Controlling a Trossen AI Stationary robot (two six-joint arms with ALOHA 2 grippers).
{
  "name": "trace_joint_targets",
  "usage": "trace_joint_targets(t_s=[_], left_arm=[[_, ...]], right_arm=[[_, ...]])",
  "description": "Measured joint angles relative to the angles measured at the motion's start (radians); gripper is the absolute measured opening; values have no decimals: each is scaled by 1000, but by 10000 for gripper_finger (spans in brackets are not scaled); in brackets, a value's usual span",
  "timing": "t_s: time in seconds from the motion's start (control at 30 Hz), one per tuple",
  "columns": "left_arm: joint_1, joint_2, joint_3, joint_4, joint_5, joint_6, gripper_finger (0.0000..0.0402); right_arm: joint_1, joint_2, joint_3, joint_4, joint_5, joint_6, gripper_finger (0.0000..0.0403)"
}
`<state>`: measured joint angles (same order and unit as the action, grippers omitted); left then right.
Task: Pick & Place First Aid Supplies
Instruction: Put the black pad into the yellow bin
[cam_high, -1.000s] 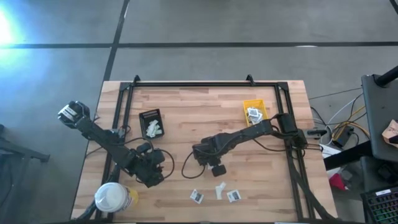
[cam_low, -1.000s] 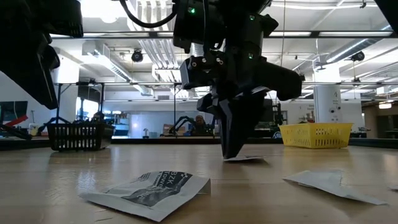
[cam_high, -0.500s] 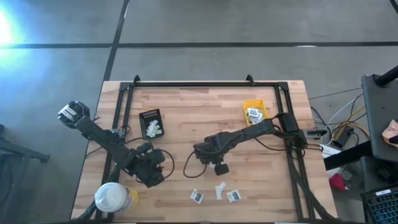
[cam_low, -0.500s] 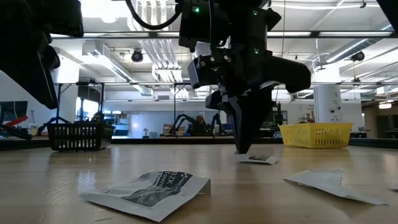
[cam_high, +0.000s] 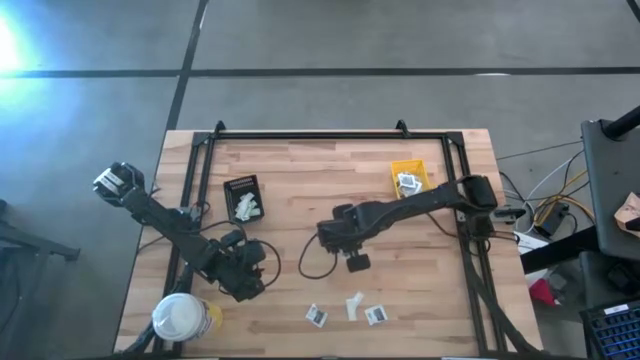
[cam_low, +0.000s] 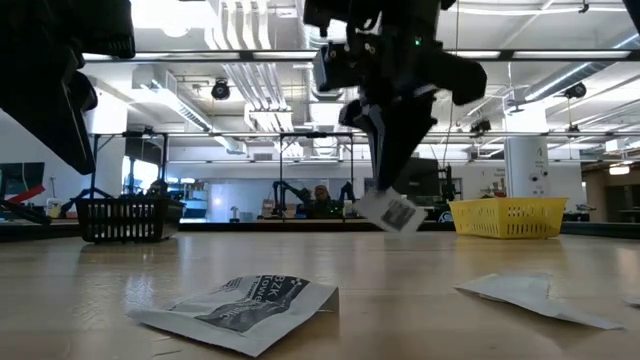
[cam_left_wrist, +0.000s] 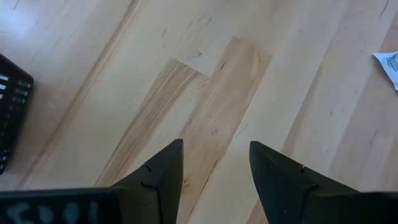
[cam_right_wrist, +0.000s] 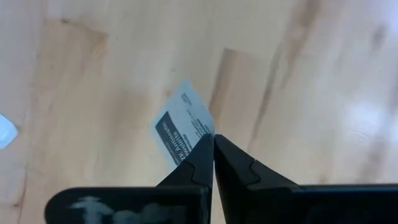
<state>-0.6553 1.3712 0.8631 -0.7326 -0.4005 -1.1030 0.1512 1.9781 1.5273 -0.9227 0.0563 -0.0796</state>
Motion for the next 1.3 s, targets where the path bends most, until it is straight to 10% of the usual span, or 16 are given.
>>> trace_joint_targets(t_s=[0.8, 1.3], left_arm=[[0, 0, 0, 8, 0, 9, 176], [0, 0, 0, 17, 0, 10, 176]], right_arm=[[-254, -521, -258, -75, 333, 237, 8], [-591, -775, -551, -59, 315, 484, 8]])
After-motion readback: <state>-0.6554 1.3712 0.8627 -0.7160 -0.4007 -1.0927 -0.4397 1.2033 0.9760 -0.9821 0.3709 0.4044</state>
